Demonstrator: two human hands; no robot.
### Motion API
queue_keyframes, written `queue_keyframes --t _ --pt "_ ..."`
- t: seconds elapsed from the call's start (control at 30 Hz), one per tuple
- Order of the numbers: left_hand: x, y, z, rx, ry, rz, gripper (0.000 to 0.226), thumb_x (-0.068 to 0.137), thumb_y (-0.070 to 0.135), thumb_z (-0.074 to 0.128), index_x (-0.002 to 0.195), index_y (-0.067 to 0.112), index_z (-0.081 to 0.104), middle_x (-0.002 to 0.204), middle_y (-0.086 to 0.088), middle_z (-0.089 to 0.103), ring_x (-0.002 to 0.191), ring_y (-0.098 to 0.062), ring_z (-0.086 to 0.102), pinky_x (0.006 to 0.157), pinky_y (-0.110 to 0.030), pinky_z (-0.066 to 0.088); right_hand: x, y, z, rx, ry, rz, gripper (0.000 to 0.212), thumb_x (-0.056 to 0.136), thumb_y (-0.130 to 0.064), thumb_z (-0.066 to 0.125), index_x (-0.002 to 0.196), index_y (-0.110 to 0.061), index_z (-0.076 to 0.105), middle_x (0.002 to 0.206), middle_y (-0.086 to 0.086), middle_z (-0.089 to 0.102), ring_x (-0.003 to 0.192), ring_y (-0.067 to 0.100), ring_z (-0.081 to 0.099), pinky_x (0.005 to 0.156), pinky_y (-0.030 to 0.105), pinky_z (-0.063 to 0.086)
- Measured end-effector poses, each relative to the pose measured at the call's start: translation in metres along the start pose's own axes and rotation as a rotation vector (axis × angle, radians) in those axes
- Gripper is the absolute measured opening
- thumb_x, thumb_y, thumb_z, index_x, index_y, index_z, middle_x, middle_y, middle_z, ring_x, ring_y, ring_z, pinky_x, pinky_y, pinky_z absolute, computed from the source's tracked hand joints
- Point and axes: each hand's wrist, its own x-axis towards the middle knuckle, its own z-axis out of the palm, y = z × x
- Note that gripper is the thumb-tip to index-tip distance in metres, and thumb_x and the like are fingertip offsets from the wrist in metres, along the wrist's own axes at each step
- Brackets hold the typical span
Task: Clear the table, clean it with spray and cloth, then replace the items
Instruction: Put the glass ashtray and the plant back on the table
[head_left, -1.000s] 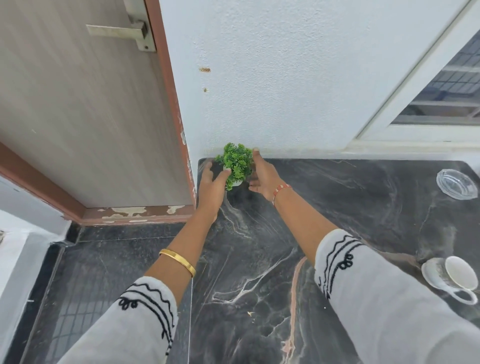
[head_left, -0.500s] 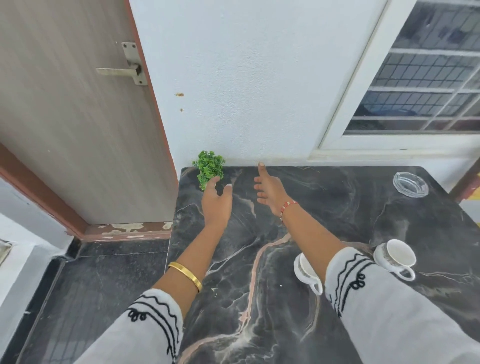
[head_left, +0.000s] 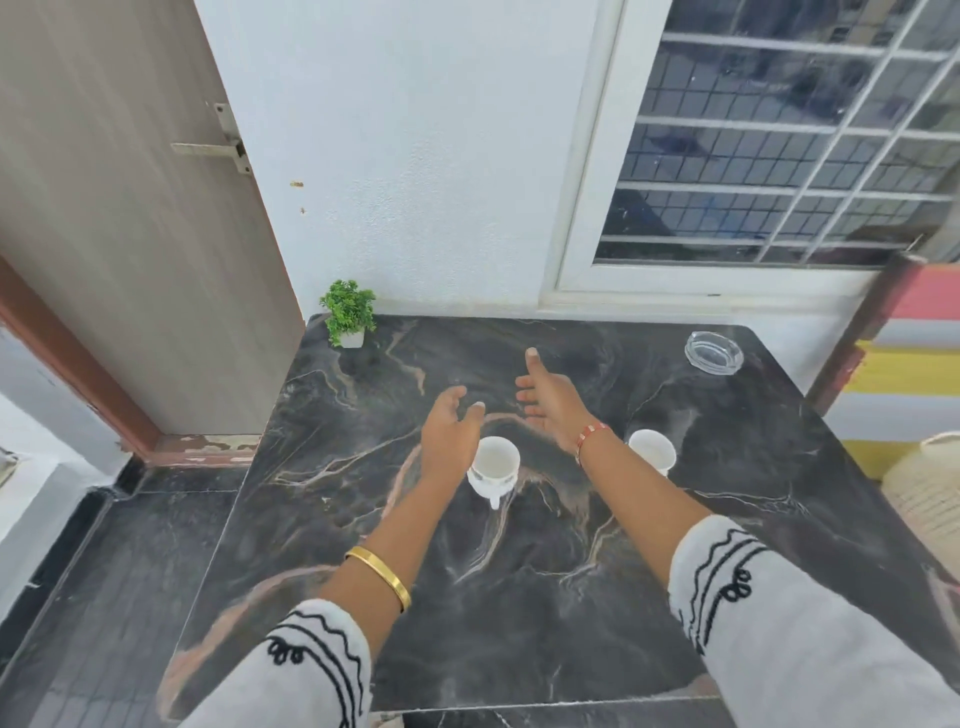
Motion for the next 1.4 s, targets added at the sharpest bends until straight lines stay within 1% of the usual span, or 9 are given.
queue_keyframes --t 0.2,0.3,0.37,0.43,0.57,0.7,0.93,1.2,1.4 --pt "-0.008 -0.026 0.024 0.258 -0.117 -0.009 0.046 0.087 0.024 0.058 0.130 0.015 0.047 0.134 -0.005 0.052 0.122 -0.023 0.048 0.103 -0.034 0.037 -0.006 0.026 -0.049 -0.095 0.142 0.016 0.060 0.094 -0.051 0.042 0.110 0.004 0.062 0.116 0.019 0.063 0.107 0.034 0.058 0.098 0.040 0.045" --pt "-0.007 -0.038 0.027 0.388 -0.155 0.012 0.060 0.082 0.028 0.065 0.135 0.013 0.041 0.136 -0.007 0.049 0.123 -0.024 0.046 0.103 -0.035 0.038 -0.006 0.044 -0.070 -0.265 0.240 -0.054 0.047 0.093 -0.042 0.050 0.085 0.002 0.066 0.089 0.019 0.065 0.084 0.030 0.058 0.077 0.037 0.043" --pt "-0.005 -0.045 0.027 0.463 -0.196 0.021 0.066 0.077 0.032 0.070 0.132 0.011 0.041 0.133 -0.008 0.048 0.121 -0.025 0.046 0.100 -0.036 0.039 -0.003 0.058 -0.083 -0.426 0.303 -0.074 0.036 0.089 -0.037 0.058 0.106 -0.007 0.065 0.109 0.012 0.065 0.099 0.027 0.059 0.085 0.034 0.043" --pt "-0.002 -0.051 0.028 0.500 -0.234 0.020 0.074 0.071 0.037 0.074 0.132 0.012 0.039 0.132 -0.008 0.047 0.121 -0.026 0.044 0.101 -0.039 0.039 0.001 0.069 -0.096 -0.593 0.369 -0.067 0.048 0.085 -0.034 0.062 0.126 -0.010 0.056 0.127 0.015 0.055 0.117 0.031 0.051 0.098 0.037 0.040" --pt "0.005 -0.059 0.030 0.525 -0.249 0.024 0.093 0.067 0.037 0.078 0.141 0.013 0.028 0.137 -0.007 0.043 0.126 -0.026 0.040 0.105 -0.042 0.037 0.005 0.080 -0.112 -0.895 0.462 -0.046 0.069 0.080 -0.040 0.066 0.137 -0.010 0.042 0.132 0.020 0.044 0.123 0.037 0.039 0.102 0.042 0.034" --pt "0.011 -0.065 0.031 0.568 -0.218 0.032 0.088 0.072 0.031 0.075 0.143 0.012 0.026 0.141 -0.009 0.041 0.129 -0.025 0.038 0.105 -0.037 0.035 0.005 0.091 -0.120 -0.851 0.354 0.104 0.082 0.075 -0.044 0.071 0.140 -0.011 0.034 0.135 0.020 0.041 0.123 0.039 0.041 0.100 0.044 0.039" --pt "0.006 -0.066 0.039 0.583 -0.229 0.091 0.066 0.071 0.027 0.076 0.127 0.013 0.043 0.128 -0.008 0.051 0.116 -0.024 0.046 0.088 -0.028 0.035 -0.005 0.097 -0.121 -0.788 0.321 0.082 0.064 0.076 -0.030 0.071 0.128 -0.006 0.043 0.125 0.022 0.048 0.113 0.039 0.052 0.094 0.040 0.044" --pt "-0.003 -0.070 0.042 0.598 -0.192 0.063 0.091 0.070 0.045 0.074 0.140 0.010 0.027 0.141 -0.010 0.039 0.130 -0.028 0.037 0.107 -0.047 0.035 -0.017 0.108 -0.123 -0.914 0.295 0.025 0.089 0.079 -0.046 0.067 0.147 -0.015 0.019 0.140 0.019 0.035 0.128 0.038 0.036 0.102 0.046 0.036" --pt "-0.048 -0.077 0.048 0.660 -0.052 0.237 0.065 0.089 0.041 0.052 0.141 0.010 0.028 0.148 -0.011 0.033 0.138 -0.029 0.027 0.115 -0.049 0.020 -0.039 0.133 -0.121 -1.137 0.413 -0.276 0.069 0.091 -0.042 0.052 0.144 -0.006 0.027 0.149 0.020 0.029 0.139 0.038 0.023 0.115 0.047 0.019"
